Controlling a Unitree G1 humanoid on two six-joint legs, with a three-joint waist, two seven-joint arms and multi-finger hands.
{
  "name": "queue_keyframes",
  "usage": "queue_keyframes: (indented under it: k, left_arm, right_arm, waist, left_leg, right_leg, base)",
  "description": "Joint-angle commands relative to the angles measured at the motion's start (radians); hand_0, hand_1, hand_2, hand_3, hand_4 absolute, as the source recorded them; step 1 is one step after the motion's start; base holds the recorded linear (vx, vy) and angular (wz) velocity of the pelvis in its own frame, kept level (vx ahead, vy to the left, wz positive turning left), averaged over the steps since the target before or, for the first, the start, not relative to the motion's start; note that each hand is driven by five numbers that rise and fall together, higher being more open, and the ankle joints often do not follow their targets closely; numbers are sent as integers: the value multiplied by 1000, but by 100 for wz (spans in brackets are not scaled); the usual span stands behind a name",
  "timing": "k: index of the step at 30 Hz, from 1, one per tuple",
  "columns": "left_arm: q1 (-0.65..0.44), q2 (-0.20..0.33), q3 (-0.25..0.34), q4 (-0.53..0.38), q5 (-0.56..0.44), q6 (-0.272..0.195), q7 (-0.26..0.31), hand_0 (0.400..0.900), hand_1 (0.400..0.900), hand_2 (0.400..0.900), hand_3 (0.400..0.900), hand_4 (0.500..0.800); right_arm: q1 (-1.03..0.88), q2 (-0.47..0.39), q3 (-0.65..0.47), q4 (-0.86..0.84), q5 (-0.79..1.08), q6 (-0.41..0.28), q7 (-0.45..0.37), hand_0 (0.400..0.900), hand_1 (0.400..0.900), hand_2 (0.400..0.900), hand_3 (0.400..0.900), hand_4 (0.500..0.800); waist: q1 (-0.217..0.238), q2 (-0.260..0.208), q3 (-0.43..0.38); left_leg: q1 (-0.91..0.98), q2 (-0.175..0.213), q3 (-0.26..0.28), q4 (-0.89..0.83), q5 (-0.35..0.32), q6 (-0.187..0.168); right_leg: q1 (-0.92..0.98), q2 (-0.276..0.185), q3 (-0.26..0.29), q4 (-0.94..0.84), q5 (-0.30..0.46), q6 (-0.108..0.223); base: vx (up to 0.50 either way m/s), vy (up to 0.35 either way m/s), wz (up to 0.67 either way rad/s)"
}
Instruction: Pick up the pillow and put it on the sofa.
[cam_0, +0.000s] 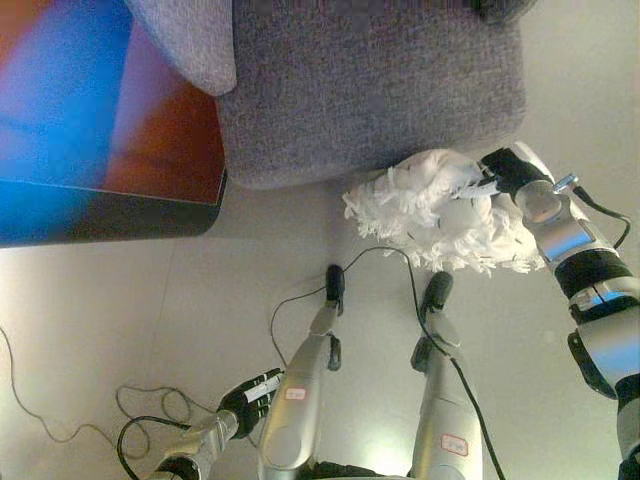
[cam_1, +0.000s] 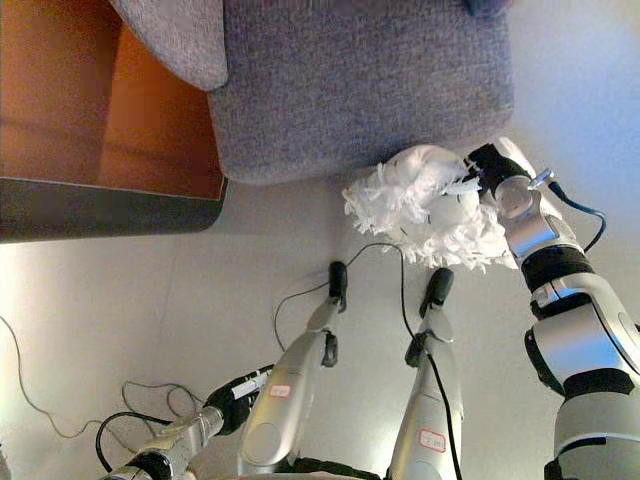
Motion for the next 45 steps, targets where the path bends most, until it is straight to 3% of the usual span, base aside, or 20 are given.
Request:
queue_keyframes:
  k: [1, 3, 12, 19, 28, 37, 45]
  left_arm:
    - [93, 74, -15, 13, 15, 25, -12, 900, 900, 900, 900, 800]
    - [92, 83, -5, 24, 26, 32, -21, 900, 900, 900, 900, 800]
    - [153, 115, 67, 81, 133, 84, -35, 900, 900, 900, 900, 800]
    - [206, 89, 119, 152, 213, 99, -24, 900, 900, 900, 900, 800]
    - [223, 57, 163, 226, 250, 115, -5, 900, 900, 900, 900, 800]
    - [227, 38, 162, 274, 252, 134, 16, 900, 900, 900, 900, 800]
    - [234, 58, 160, 282, 230, 148, 30, 900, 900, 900, 900, 800]
  right_arm:
    - [-115, -119, 22, -157, 1, -153, 46, 400, 400, 400, 400, 500]
    - [-100, -132, 24, -178, 8, -159, 64, 400, 400, 400, 400, 500]
    - [17, -190, -32, -313, 51, -176, 276, 400, 400, 400, 400, 500]
    - [51, -196, -86, -361, 126, -175, 424, 400, 400, 400, 400, 500]
    - [-42, -164, -56, -366, 241, -105, 605, 400, 400, 400, 400, 500]
    - [-257, -80, -4, -169, 368, 3, 508, 400, 400, 400, 400, 500]
    - [-348, -74, 3, 49, 369, 78, 405, 400, 400, 400, 400, 500]
  waist:
    - [3, -26, 10]
    - [-1, -44, 10]
    - [-7, -132, -161]
    - [-5, -186, -305]
    - [15, -244, -398]
    - [62, -277, -428]
    - [117, -295, -409]
  left_leg:
    - [92, -29, -46, 4, -59, -21]
    - [150, -24, -40, -9, -65, -23]
    - [352, -6, -13, -66, -104, -28]
    - [455, -15, -25, -105, -120, -26]
    - [528, -20, -22, -105, -152, -26]
    - [553, -26, -44, -105, -159, -24]
    - [528, -28, -83, -105, -149, -19]
  right_leg:
    - [170, 51, -84, 32, -151, 19]
    - [237, 49, -90, 4, -145, 23]
    - [496, 56, -115, -129, -128, 39]
    - [624, 75, -122, -216, -103, 52]
    - [714, 77, -138, -276, -85, 58]
    - [751, 76, -153, -276, -87, 62]
    - [746, 75, -175, -276, -82, 69]
  base:
    - [0, 0, 0]
    - [35, -37, 6]
    - [170, -26, 8]
    - [187, 3, 7]
    - [126, 34, 7]
    - [112, 49, 13]
    - [72, 40, 18]
